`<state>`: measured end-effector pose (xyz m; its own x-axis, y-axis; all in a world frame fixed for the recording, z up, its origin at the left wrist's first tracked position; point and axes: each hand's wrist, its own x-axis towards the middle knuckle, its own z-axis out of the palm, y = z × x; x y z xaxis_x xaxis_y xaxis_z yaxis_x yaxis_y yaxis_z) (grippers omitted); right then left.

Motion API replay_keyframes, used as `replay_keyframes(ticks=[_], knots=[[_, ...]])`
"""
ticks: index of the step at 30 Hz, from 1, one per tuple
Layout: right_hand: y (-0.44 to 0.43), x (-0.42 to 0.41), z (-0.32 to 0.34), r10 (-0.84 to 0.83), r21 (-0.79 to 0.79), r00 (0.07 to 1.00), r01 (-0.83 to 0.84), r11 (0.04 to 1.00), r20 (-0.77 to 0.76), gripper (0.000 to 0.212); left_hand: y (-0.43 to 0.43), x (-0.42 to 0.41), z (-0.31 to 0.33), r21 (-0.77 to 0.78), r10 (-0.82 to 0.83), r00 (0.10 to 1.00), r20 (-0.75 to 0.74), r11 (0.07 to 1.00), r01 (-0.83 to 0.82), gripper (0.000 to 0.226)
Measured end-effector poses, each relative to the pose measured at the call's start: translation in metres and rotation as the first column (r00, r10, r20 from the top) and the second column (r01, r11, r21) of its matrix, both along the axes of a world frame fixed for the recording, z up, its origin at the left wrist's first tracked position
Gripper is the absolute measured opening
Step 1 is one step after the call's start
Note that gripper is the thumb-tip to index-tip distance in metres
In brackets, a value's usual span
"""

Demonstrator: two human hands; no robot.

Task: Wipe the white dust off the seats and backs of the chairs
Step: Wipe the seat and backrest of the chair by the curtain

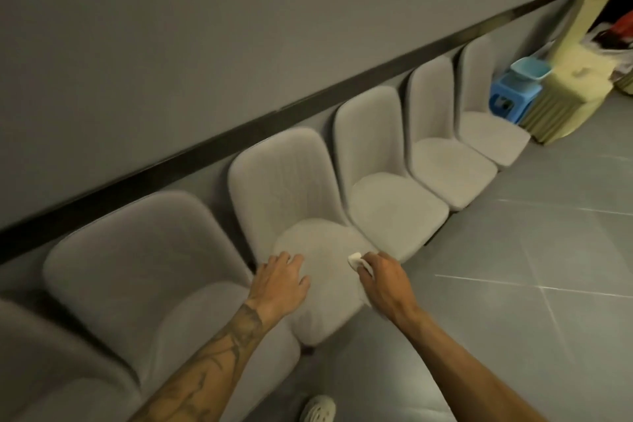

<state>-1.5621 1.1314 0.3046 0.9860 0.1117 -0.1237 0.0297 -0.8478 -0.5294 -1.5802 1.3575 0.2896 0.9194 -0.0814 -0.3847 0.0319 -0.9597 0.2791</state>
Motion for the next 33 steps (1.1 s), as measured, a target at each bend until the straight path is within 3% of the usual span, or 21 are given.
replay_keyframes(ticks=[12, 33], knots=[[-0.215, 0.213, 0.034, -0.069, -0.015, 0.998, 0.069, 0.997, 0.012, 0.022, -0.222, 0.233, 0.028, 0.003, -0.125, 0.991, 0.047, 0.992, 0.125, 0.056], [-0.621, 0.598, 0.049, 0.028, 0.028, 0.999, -0.029, 0.999, 0.043, 0.022, -0.649, 0.607, 0.039, 0.038, -0.040, 0.998, 0.043, 0.999, 0.038, 0.056]])
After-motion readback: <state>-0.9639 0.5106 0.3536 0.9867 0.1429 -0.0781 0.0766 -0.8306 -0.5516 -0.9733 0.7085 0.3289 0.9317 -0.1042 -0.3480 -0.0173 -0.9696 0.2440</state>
